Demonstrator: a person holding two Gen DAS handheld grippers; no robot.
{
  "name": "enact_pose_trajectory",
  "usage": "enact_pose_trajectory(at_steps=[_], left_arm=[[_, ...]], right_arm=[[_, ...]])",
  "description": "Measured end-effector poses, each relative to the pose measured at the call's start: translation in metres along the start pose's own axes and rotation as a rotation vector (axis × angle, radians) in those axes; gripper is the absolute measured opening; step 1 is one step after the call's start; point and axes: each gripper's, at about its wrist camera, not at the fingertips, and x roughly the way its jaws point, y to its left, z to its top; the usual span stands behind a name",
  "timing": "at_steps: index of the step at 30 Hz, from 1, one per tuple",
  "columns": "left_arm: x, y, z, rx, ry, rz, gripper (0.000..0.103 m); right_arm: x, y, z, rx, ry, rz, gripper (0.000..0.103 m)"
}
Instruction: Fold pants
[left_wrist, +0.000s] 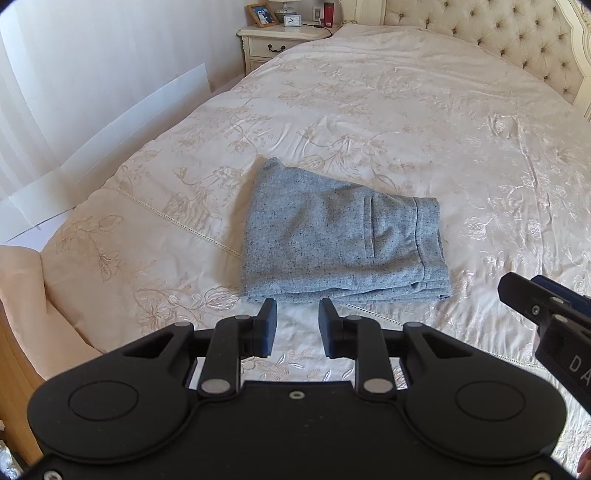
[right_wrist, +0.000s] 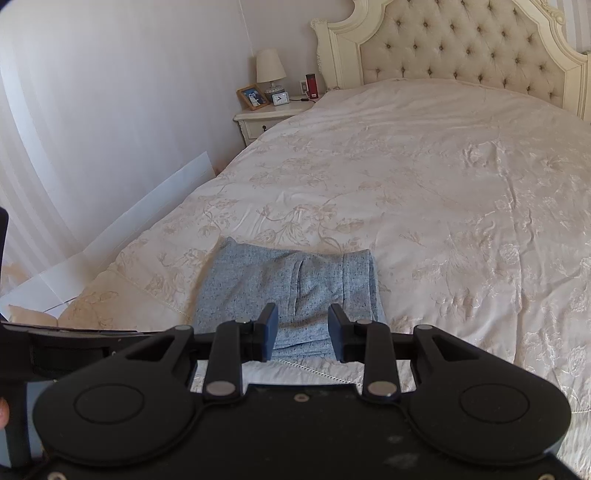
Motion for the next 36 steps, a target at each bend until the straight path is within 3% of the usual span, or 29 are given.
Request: enact_pose_trajectory(at_steps=[36], left_arm=[[0.020,0.020,0.002,0.036,0.046,-0.012,0.035]], right_arm=[[0.013,0.022,-0.011,-0.004,0.076,-0.032,0.033]])
